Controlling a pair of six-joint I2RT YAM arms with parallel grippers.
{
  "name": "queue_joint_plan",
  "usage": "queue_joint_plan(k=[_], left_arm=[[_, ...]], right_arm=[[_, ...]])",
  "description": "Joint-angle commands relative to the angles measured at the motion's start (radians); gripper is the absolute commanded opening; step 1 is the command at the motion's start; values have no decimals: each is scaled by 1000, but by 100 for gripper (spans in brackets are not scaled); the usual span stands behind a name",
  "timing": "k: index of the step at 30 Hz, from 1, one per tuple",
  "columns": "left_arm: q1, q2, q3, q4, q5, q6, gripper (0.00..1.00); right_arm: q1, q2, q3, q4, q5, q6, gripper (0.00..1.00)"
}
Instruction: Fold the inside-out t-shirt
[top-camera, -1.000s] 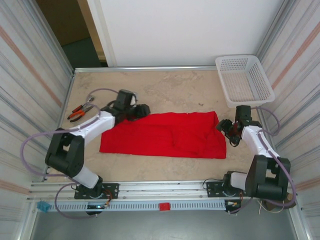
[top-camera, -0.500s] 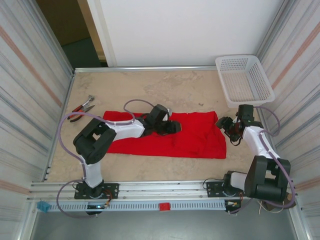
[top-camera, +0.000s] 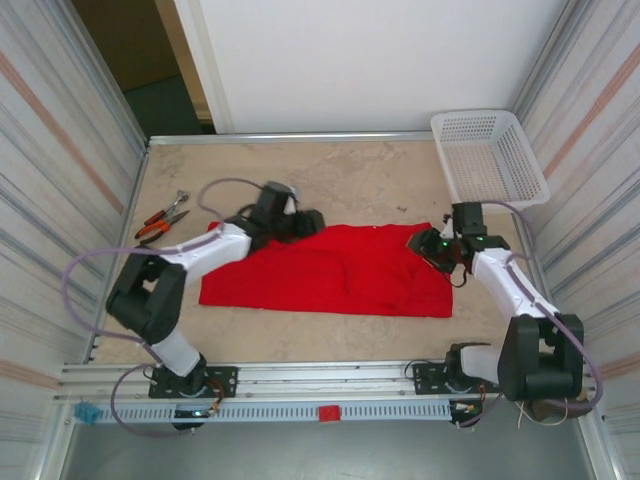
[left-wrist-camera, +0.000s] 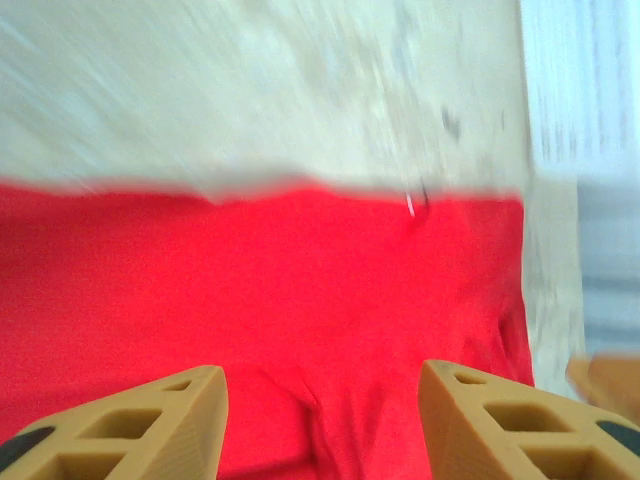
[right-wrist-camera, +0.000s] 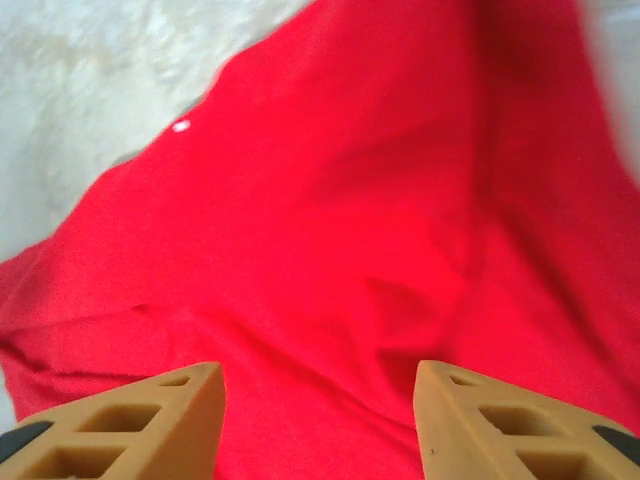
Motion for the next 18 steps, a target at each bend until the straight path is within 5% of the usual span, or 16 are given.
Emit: queue_joint_plan(k=[1,8,18], left_arm=[[147,-43,2,-170,-26,88,53],[428,-116,-131,-254,-42,-4,53],[546,-286,-250,-304,-158,0,51]], right_arm=[[106,123,94,113,-21,70,31],[240,347,245,164,1,99,28],[243,403,181,213,34,143,28]])
